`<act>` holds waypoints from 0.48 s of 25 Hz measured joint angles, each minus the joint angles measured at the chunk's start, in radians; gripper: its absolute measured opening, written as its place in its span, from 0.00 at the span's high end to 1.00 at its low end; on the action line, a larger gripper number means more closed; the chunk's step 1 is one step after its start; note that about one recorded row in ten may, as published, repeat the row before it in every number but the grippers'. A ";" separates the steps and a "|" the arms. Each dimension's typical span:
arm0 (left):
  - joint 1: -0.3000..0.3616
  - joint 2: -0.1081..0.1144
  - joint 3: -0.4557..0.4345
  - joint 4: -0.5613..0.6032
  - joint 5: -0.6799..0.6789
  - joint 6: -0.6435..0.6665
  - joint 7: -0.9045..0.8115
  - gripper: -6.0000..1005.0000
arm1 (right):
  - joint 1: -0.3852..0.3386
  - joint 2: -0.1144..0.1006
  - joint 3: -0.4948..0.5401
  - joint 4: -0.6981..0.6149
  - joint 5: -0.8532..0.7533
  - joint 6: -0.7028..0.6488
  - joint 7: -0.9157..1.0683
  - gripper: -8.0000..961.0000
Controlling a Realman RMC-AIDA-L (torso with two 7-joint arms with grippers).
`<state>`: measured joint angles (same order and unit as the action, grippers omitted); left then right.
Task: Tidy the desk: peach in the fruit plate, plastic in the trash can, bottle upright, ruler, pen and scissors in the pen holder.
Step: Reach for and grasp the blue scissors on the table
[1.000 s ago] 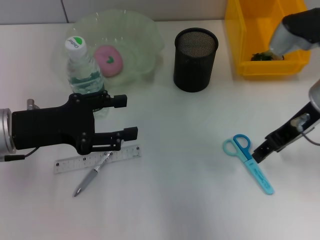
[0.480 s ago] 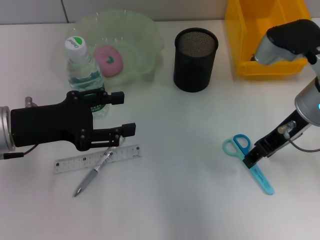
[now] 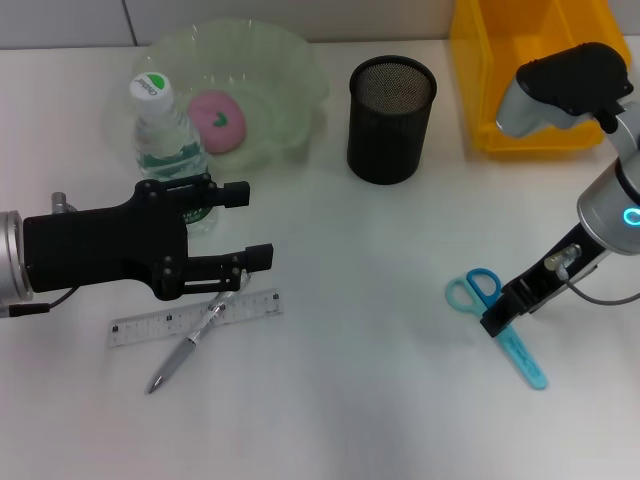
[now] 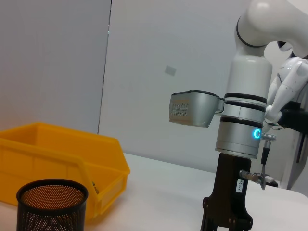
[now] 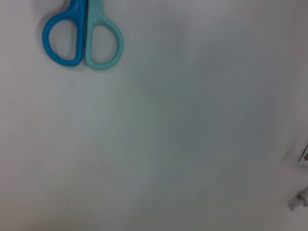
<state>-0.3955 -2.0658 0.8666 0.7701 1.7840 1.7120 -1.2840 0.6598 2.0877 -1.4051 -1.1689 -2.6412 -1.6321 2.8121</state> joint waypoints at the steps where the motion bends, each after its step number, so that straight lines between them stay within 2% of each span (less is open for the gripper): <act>1: 0.000 0.000 0.000 0.000 0.000 -0.001 0.000 0.23 | 0.001 0.000 -0.002 0.000 0.000 0.001 0.000 0.35; 12: 0.000 0.000 -0.002 -0.001 0.000 -0.007 0.000 0.24 | 0.015 0.000 -0.035 0.026 0.001 0.023 0.010 0.35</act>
<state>-0.3956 -2.0663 0.8643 0.7688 1.7842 1.7054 -1.2840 0.6753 2.0876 -1.4405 -1.1431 -2.6398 -1.6095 2.8219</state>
